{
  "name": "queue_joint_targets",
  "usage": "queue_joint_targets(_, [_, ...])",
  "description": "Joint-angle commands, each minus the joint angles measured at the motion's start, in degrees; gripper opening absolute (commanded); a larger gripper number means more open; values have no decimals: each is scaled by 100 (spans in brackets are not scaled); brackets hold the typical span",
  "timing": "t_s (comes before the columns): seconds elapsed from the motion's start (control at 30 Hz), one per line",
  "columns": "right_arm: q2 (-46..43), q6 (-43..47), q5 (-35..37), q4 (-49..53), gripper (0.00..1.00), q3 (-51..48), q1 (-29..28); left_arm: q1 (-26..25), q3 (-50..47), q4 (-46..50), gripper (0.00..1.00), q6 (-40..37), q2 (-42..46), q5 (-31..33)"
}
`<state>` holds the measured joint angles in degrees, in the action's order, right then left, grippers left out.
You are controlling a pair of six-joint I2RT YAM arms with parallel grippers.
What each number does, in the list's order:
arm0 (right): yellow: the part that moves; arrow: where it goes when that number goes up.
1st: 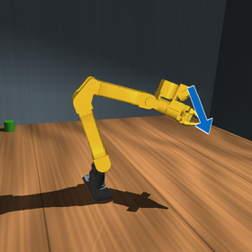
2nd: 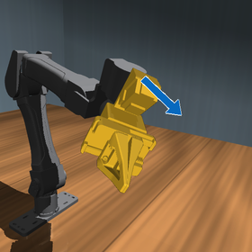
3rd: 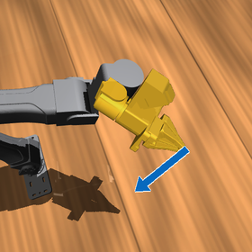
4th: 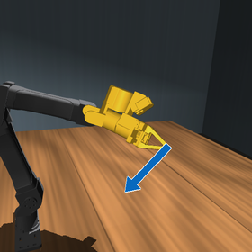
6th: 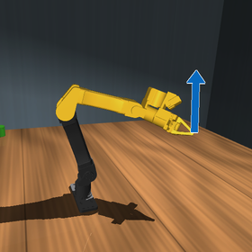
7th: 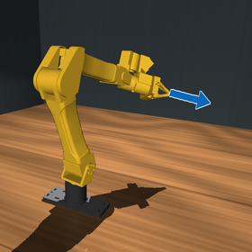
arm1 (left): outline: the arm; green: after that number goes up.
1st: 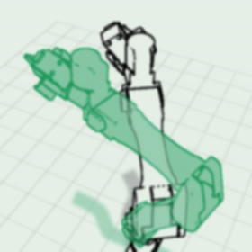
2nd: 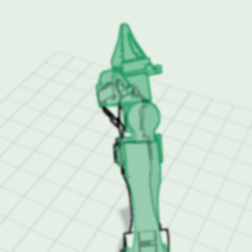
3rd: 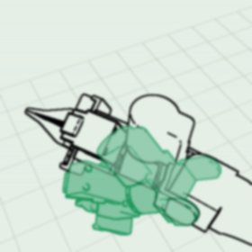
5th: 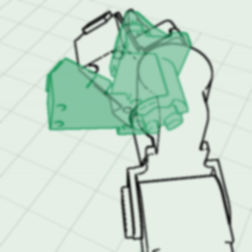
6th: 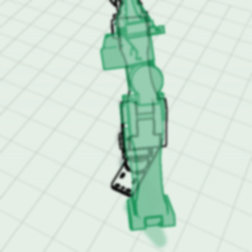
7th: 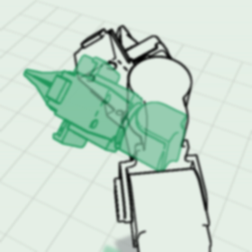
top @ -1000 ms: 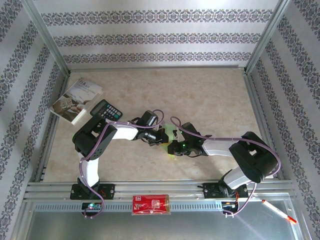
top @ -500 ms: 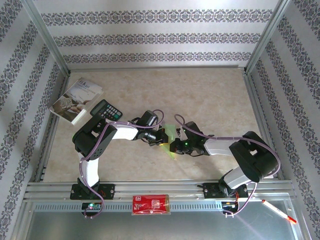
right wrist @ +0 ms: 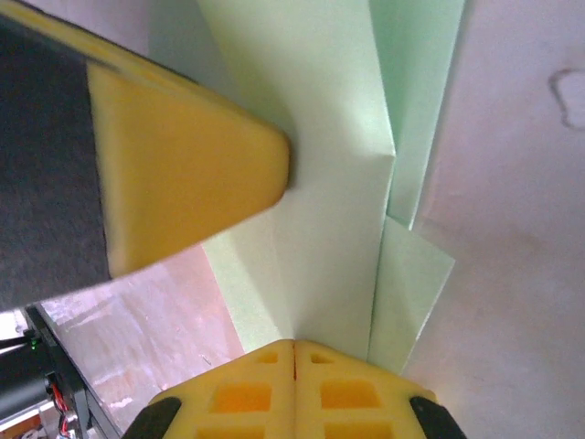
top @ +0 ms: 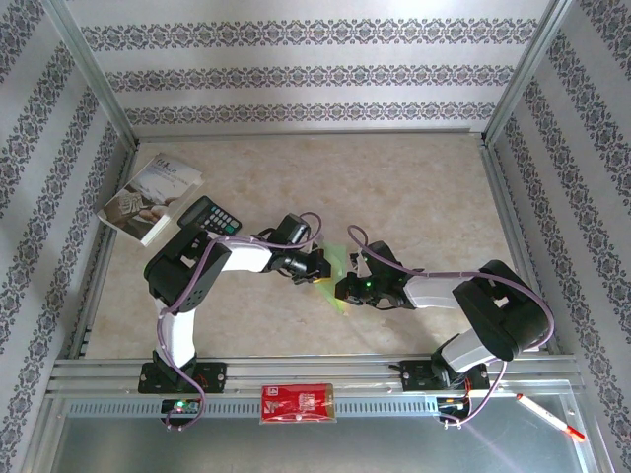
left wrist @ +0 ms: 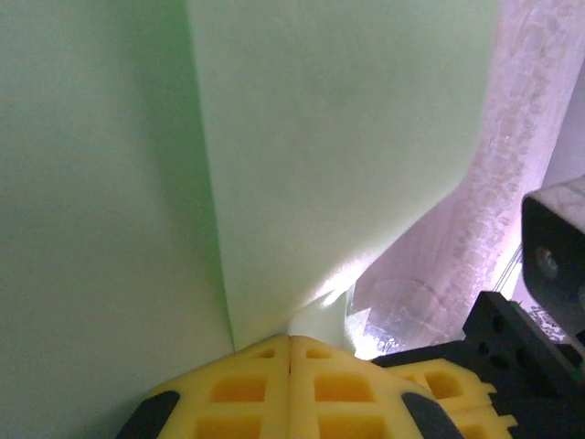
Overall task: Fold a paper plane with a square sheet of paper (pick it up from the middle)
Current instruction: Fourth fold the wing at the center of the table.
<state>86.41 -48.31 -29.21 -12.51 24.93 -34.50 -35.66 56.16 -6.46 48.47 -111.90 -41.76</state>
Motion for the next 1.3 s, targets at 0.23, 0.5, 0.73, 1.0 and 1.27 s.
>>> queue_joint_targets(0.23, [103, -51, 948, 1718, 0, -454, -151, 674, 321, -13, 4, 14, -486, 455])
queue_joint_targets(0.5, [4, 52, 992, 1924, 0, -445, -151, 1037, 735, 157, 4, -108, -716, 496])
queue_joint_targets(0.73, [-180, 129, 1019, 2103, 0, -445, -116, 1353, 1180, 399, 4, -219, -962, 663])
queue_joint_targets(1.0, [-284, 355, 900, 2161, 0, -372, -85, 1610, 1500, 447, 13, -212, -997, 666])
queue_joint_targets(1.27, [-240, 458, 827, 2121, 0, -243, -6, 1029, -45, -430, 17, 296, 398, 499])
